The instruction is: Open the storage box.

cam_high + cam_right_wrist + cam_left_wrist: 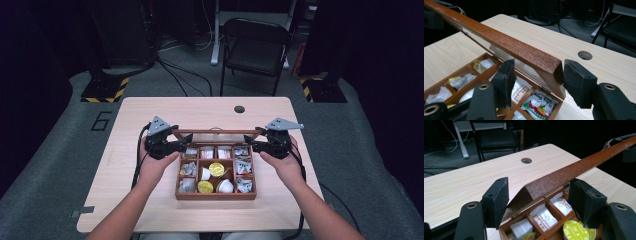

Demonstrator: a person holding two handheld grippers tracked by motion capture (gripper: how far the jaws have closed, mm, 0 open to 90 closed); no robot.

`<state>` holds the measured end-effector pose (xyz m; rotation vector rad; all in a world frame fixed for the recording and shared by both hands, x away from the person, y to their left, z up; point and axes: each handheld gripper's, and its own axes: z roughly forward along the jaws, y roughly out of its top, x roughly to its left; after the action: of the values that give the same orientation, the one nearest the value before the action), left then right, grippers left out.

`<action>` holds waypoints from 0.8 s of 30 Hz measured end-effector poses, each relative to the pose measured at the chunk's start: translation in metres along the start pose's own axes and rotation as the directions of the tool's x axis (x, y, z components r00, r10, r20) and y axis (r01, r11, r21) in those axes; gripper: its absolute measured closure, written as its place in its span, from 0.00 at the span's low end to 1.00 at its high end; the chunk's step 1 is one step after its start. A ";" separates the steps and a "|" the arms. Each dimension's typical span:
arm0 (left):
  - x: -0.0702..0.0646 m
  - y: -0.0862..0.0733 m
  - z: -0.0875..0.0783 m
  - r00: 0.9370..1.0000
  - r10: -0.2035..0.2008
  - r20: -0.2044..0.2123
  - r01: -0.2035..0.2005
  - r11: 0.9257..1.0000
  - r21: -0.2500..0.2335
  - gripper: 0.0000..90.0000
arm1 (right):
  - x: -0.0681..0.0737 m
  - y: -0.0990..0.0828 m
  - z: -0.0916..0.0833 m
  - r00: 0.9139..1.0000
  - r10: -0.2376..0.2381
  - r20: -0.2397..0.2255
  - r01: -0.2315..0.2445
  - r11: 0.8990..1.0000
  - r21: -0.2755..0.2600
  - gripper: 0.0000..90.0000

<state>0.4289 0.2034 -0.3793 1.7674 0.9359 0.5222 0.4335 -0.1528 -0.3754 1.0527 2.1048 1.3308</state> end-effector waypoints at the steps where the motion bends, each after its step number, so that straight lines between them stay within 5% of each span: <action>1: 0.001 0.001 0.001 1.000 -0.001 0.001 0.001 1.000 0.000 0.37 | -0.001 0.001 0.001 1.000 0.014 -0.003 -0.014 1.000 0.002 0.47; 11: 0.016 0.012 0.016 0.999 -0.039 0.020 0.039 0.999 -0.031 0.37 | -0.013 0.018 0.014 0.999 0.034 -0.020 -0.034 0.999 -0.014 0.46; 24: 0.030 0.019 0.040 0.997 -0.074 -0.012 0.073 0.996 -0.046 0.37 | -0.027 0.026 0.035 0.998 0.056 -0.012 -0.056 0.998 -0.034 0.43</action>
<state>0.4820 0.2007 -0.3788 1.6843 0.9874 0.5048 0.4841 -0.1472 -0.3689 1.1000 2.0664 1.3973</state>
